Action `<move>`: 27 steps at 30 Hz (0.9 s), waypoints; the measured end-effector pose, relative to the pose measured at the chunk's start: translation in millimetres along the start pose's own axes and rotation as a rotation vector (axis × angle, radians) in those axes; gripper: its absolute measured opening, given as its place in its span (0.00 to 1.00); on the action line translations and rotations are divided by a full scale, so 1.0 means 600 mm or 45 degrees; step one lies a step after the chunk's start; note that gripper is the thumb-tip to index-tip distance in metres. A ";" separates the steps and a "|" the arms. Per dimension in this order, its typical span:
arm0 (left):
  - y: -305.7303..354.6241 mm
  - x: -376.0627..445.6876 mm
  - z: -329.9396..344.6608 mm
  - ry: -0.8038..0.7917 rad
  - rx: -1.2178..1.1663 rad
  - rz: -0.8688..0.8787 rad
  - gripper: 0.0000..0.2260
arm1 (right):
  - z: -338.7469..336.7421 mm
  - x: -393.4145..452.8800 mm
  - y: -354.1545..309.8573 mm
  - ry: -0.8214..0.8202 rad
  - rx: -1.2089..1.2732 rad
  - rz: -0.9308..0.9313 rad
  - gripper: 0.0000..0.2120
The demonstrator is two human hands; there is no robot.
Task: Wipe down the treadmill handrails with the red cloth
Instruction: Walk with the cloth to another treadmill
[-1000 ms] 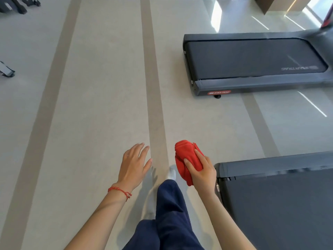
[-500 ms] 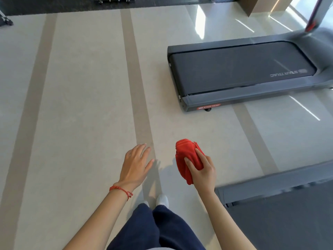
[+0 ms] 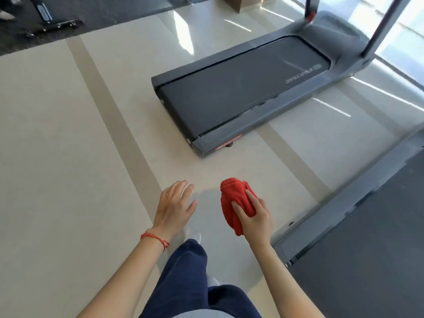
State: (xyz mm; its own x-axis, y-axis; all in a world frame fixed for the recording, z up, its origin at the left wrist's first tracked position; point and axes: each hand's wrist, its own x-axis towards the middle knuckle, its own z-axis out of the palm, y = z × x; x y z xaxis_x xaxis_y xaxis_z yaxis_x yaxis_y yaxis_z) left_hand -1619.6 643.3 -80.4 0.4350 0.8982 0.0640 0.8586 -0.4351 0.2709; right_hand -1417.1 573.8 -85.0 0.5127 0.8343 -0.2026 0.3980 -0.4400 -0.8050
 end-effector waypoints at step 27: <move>0.176 0.386 0.095 -0.357 -0.082 0.901 0.23 | -0.109 0.135 0.034 0.829 0.191 0.493 0.25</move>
State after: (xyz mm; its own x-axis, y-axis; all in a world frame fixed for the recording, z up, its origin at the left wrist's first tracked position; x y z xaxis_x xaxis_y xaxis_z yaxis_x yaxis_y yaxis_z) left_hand -1412.5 801.9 -91.5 0.9356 0.3530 -0.0005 0.3355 -0.8889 0.3118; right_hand -1317.7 610.6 -81.6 0.9571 0.2458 -0.1534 0.0155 -0.5721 -0.8200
